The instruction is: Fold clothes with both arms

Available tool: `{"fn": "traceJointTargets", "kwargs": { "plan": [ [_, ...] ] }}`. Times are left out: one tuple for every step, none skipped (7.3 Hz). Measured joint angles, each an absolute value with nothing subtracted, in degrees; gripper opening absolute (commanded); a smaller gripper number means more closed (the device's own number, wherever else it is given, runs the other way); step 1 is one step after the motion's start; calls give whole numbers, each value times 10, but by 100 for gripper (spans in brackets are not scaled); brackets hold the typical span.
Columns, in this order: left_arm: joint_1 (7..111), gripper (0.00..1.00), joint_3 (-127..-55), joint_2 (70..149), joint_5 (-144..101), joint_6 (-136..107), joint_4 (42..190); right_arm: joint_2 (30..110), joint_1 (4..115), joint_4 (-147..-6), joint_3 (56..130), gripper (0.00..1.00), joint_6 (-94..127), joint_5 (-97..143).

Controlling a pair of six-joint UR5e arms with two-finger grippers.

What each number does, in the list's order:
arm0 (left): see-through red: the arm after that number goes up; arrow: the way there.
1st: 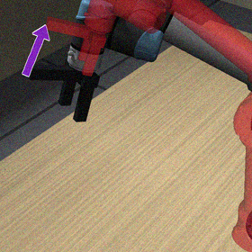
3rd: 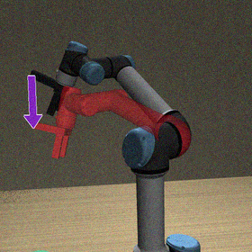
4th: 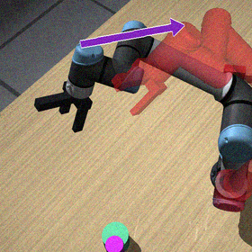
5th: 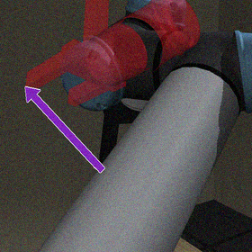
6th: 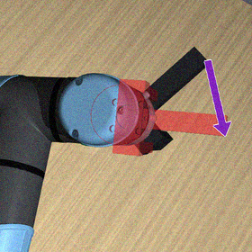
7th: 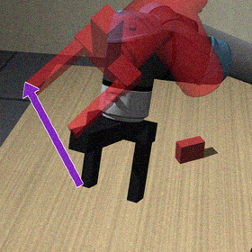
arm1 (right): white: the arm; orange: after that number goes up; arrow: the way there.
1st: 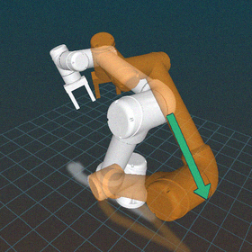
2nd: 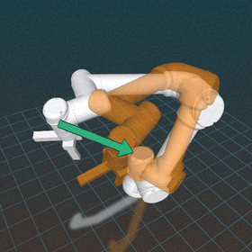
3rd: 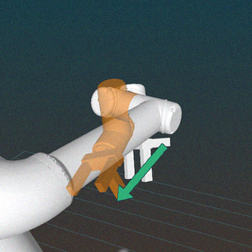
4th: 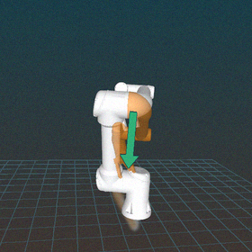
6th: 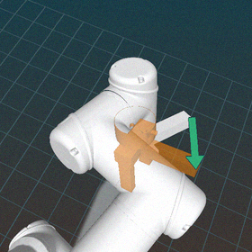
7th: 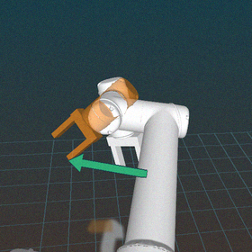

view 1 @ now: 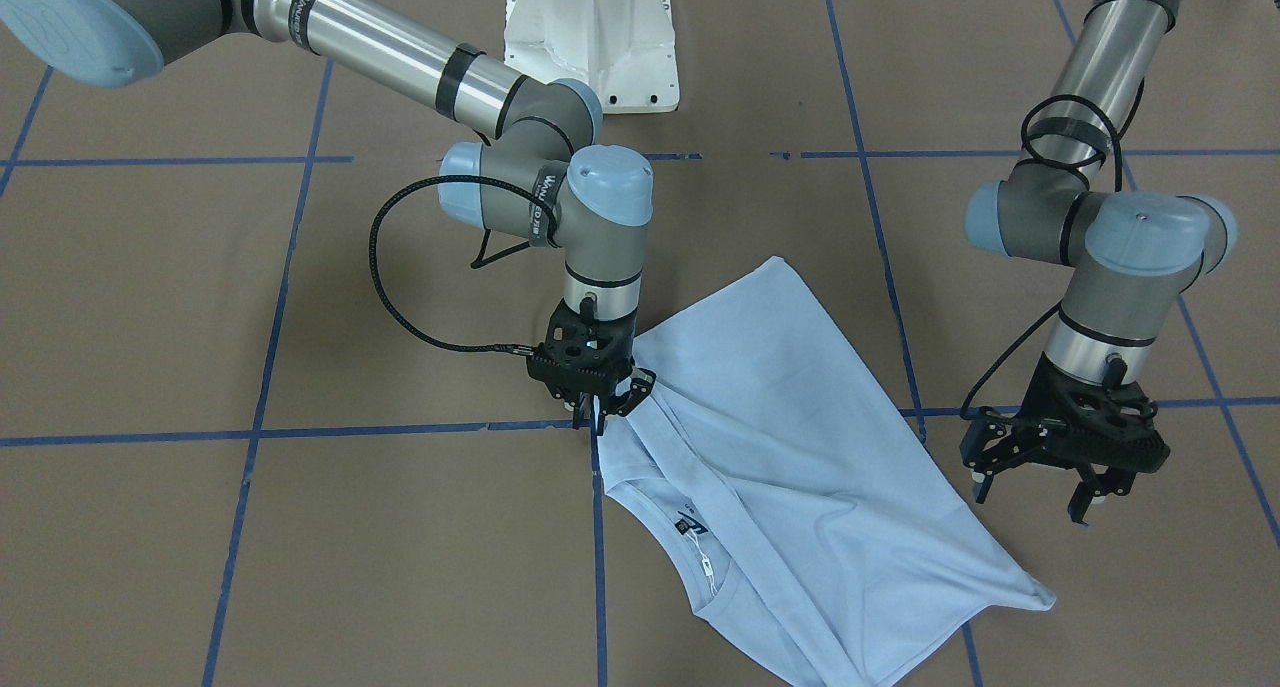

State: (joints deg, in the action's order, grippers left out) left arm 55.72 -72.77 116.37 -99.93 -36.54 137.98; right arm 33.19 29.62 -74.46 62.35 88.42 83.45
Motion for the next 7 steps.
{"fn": "traceJointTargets", "kwargs": {
  "plan": [
    [557, 100, -728, 1164, -999, -366, 1380, 332, 295, -744, 622, 44, 884, 834],
    [557, 100, -728, 1164, -999, -366, 1380, 332, 294, -744, 619, 43, 884, 833],
    [557, 100, -728, 1164, -999, -366, 1380, 332, 291, -744, 618, 43, 884, 833],
    [558, 100, -728, 1164, -999, -366, 1380, 331, 288, -744, 617, 43, 884, 832],
    [558, 100, -728, 1163, -999, -366, 1380, 330, 284, -744, 617, 43, 885, 831],
    [558, 100, -728, 1163, -999, -366, 1380, 329, 282, -744, 616, 43, 885, 830],
    [558, 100, -728, 1163, -999, -366, 1380, 329, 280, -744, 614, 32, 885, 829]
  ]
}}
